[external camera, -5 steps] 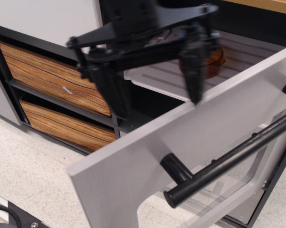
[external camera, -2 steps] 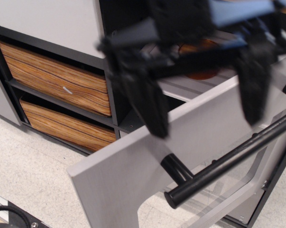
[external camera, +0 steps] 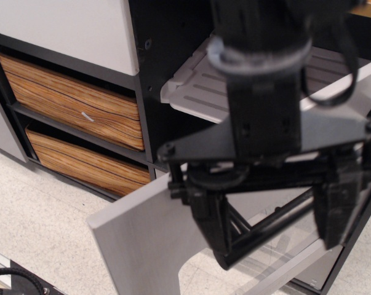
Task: Close oven
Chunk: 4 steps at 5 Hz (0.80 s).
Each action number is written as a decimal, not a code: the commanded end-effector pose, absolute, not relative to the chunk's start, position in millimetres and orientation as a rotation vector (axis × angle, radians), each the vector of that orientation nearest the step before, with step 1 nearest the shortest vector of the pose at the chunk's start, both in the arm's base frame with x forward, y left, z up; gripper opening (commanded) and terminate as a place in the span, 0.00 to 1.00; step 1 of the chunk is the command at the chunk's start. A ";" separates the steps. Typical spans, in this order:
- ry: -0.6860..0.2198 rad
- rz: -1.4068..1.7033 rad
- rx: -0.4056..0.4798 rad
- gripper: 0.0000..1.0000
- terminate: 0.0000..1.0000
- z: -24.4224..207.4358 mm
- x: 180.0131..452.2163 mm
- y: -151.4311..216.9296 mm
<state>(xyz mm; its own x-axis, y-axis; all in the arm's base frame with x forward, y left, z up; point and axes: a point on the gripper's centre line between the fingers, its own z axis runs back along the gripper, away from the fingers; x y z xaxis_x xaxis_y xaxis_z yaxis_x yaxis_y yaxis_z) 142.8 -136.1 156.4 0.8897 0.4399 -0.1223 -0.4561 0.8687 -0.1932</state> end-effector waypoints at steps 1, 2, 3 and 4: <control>-0.017 0.532 -0.193 1.00 0.00 165.2 167.6 -107.7; -0.040 0.546 -0.200 1.00 0.00 170.3 179.3 -92.3; -0.085 0.542 -0.181 1.00 0.00 170.2 196.0 -78.2; -0.116 0.570 -0.207 1.00 0.00 177.4 207.1 -65.2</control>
<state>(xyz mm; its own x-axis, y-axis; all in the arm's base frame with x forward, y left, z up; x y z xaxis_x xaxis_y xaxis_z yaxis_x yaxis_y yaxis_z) 199.1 -69.2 164.0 0.8386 0.5445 0.0170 -0.5304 0.8233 -0.2023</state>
